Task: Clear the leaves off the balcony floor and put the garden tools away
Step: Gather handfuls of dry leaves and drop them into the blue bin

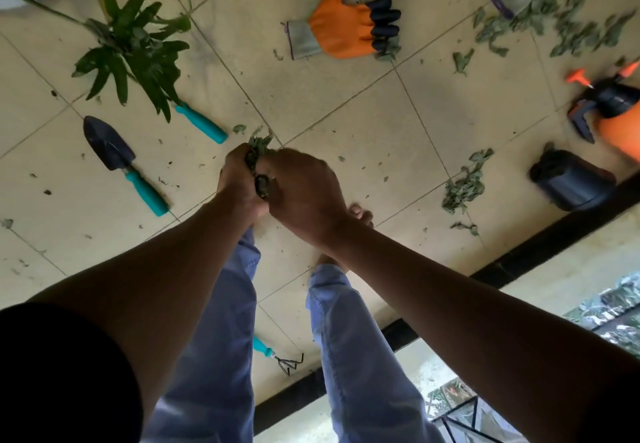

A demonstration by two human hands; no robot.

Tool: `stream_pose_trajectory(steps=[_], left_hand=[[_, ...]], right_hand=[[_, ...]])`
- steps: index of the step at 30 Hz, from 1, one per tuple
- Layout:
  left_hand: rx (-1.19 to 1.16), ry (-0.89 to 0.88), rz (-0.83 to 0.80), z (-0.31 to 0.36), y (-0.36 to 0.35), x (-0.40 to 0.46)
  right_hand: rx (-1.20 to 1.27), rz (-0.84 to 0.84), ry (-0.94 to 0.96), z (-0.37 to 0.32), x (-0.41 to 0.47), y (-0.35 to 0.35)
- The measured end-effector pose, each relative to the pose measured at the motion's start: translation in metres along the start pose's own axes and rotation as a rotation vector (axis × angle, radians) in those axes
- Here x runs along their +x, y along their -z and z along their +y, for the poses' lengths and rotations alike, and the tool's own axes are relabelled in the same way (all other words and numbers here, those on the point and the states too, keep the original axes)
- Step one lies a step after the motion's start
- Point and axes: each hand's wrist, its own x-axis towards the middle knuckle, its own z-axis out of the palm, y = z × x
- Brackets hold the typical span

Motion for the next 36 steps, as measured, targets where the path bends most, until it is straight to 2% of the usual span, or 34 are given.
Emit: stream_pose_trajectory(steps=[3,7,11,15,19,22,25,28,33,36], left_hand=[[-0.145,0.116,-0.159,0.011,0.012,0.014],[-0.134,0.14,-0.213,0.024,0.032,0.032],[-0.156,0.186,-0.214,0.038,0.05,0.049],[-0.098,0.205,-0.246,0.05,0.072,0.063],[-0.179,0.255,-0.177,0.055,0.096,0.077],[-0.187,0.257,-0.183,0.055,0.101,0.079],[-0.186,0.257,-0.226,0.054,0.099,0.077],[-0.192,0.261,-0.24,0.051,0.094,0.076],[-0.141,0.264,-0.237,0.051,0.083,0.071],[-0.106,0.255,-0.254,0.051,0.077,0.068]], right_hand=[[0.112,0.14,-0.137,0.016,0.016,-0.013],[-0.015,-0.034,-0.25,0.056,0.052,-0.055],[-0.207,-0.209,-0.083,0.077,0.09,-0.105],[-0.321,-0.253,0.082,0.08,0.122,-0.135],[-0.598,-0.397,0.345,0.077,0.133,-0.151],[-0.788,-0.488,0.438,0.075,0.136,-0.152],[-0.864,-0.534,0.464,0.07,0.137,-0.147],[-0.856,-0.597,0.4,0.073,0.141,-0.154],[-0.754,-0.439,0.326,0.076,0.142,-0.159],[-0.587,-0.366,0.227,0.086,0.139,-0.162]])
